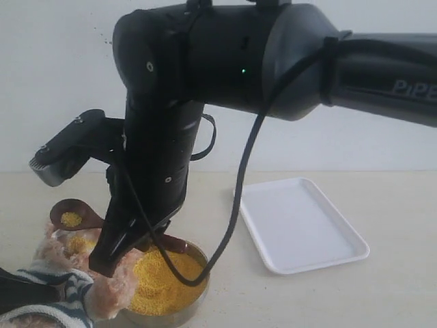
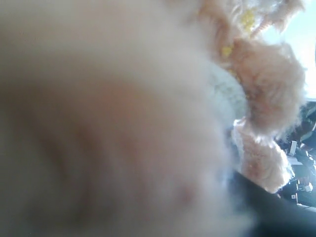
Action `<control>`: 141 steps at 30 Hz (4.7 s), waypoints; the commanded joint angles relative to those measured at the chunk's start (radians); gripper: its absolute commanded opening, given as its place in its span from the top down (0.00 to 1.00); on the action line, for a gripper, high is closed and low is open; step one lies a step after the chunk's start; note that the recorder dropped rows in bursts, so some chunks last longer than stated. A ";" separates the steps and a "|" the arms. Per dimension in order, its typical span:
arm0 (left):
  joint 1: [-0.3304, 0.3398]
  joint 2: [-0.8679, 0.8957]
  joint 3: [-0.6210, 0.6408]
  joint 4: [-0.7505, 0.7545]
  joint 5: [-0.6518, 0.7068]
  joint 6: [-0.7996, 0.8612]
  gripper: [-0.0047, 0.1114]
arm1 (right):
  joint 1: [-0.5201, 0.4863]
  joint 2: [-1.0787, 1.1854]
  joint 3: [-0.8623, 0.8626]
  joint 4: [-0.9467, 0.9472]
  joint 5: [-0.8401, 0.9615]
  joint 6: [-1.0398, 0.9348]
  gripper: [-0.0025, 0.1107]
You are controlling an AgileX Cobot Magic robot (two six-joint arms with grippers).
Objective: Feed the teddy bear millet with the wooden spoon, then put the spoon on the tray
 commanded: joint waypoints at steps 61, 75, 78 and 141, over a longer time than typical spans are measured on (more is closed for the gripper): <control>0.003 -0.006 0.002 -0.027 0.041 0.010 0.93 | 0.281 -0.005 0.200 -0.887 -0.023 0.519 0.98; 0.003 -0.006 0.002 -0.029 0.041 0.010 0.93 | 0.346 -0.005 0.200 -0.990 0.072 0.601 0.98; 0.003 -0.006 0.002 -0.034 0.041 0.010 0.93 | 0.346 -0.005 0.200 -0.995 0.072 0.612 0.98; 0.003 -0.006 0.002 -0.157 0.129 0.104 0.93 | -0.511 -0.308 0.282 -0.220 -0.111 0.383 0.98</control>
